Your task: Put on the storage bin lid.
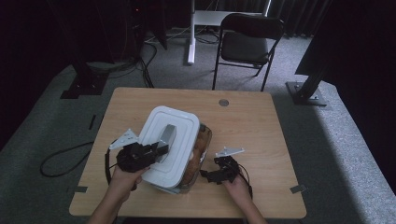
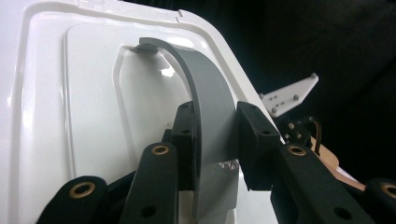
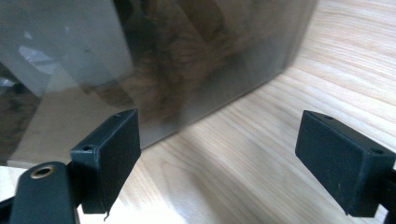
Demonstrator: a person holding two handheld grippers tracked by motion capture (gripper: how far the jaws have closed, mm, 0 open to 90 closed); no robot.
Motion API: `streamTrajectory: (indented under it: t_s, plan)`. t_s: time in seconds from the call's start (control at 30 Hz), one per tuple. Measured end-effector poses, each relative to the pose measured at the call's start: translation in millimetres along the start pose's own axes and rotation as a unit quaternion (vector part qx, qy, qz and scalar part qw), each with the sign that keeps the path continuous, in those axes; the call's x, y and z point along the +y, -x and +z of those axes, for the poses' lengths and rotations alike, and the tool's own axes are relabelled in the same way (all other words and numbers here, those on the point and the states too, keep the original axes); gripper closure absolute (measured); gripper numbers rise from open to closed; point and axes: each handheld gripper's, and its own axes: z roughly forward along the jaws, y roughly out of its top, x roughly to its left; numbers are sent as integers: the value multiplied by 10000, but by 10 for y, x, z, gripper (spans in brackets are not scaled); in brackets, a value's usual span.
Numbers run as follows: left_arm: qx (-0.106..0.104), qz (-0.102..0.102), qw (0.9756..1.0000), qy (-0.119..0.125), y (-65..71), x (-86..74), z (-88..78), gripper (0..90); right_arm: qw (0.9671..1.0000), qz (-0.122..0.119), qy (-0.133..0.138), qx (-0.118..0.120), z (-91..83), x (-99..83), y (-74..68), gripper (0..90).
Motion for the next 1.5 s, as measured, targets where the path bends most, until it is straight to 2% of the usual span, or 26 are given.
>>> streamTrajectory:
  t_s: [0.1,0.2,0.3,0.37,0.67,0.73,1.0,1.17,1.23,1.4,1.5]
  plan:
    - [-137,-4,9998,-167,30,2,174,713,9999,89,54,-47,-46,-26,59,134]
    - [-158,-48,9994,-314,36,-7,303,714,9997,184,104,-128,-106,-57,131,134]
    - [-147,-243,9988,-392,5,-22,405,714,9994,272,141,-169,-146,-72,179,134]
    - [-144,-292,9985,-451,-6,-30,446,713,9992,292,156,-205,-165,-76,203,134]
    - [-60,-306,9979,-571,8,-26,521,712,9991,307,152,-267,-177,-80,234,134]
    - [-85,-368,9976,-584,8,-37,538,712,9990,329,148,-257,-175,-81,235,134]
    - [31,-292,9971,-707,42,-89,600,713,9989,350,158,-257,-176,-87,247,134]
    - [70,-400,9958,-817,21,-93,628,716,9988,377,141,-285,-186,-93,260,134]
    - [-29,-541,9948,-861,-12,-93,635,717,9988,371,150,-288,-191,-97,258,134]
    - [50,-464,9947,-917,10,-88,650,717,9987,376,148,-302,-192,-98,264,134]
    - [42,-489,9947,-906,3,-92,648,717,9987,374,133,-312,-189,-103,272,134]
